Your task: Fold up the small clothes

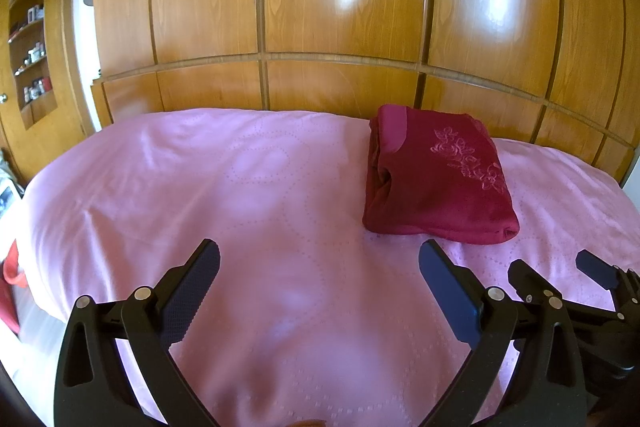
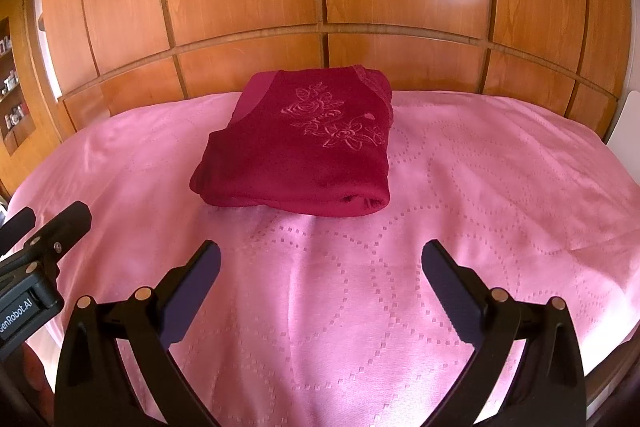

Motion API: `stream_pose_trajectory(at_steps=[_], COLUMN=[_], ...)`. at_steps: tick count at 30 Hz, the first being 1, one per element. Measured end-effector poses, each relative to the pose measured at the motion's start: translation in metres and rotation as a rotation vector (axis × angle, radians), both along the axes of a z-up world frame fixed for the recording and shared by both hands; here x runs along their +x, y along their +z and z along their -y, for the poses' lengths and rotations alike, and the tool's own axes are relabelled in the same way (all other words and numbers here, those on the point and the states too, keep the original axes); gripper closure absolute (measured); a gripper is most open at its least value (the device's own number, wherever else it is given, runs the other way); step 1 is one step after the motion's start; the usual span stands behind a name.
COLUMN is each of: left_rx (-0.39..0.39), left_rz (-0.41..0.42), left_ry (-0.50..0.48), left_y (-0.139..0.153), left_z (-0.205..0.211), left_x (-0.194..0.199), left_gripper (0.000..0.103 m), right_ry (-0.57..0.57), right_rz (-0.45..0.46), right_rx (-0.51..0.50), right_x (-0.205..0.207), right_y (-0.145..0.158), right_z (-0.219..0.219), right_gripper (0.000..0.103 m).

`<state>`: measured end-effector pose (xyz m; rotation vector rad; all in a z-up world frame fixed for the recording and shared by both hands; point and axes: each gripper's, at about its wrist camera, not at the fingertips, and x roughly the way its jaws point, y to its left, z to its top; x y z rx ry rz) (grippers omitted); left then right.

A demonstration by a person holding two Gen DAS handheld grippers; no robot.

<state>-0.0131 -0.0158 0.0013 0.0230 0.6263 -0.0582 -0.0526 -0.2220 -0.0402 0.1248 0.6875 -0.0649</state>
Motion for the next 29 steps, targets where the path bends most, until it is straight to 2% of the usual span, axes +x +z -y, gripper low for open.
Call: stream_pose_trajectory(at_steps=[16, 24, 29], left_rx=[-0.015, -0.035, -0.020], left_rz=[0.010, -0.055, -0.068], left_ry=[-0.005, 0.017, 0.033], left_y=[0.001, -0.007, -0.014], left_z=[0.000, -0.002, -0.003], left_x=[-0.002, 0.009, 0.014], left_gripper=[0.004, 0.004, 0.004], right_ry=[0.008, 0.005, -0.044], right_rz=[-0.017, -0.020, -0.026], right_rx=[0.003, 0.008, 0.021], right_x=[0.003, 0.008, 0.021], right_y=[-0.006, -0.009, -0.009], right_z=[0.004, 0.014, 0.043], right_gripper=[0.003, 0.003, 0.002])
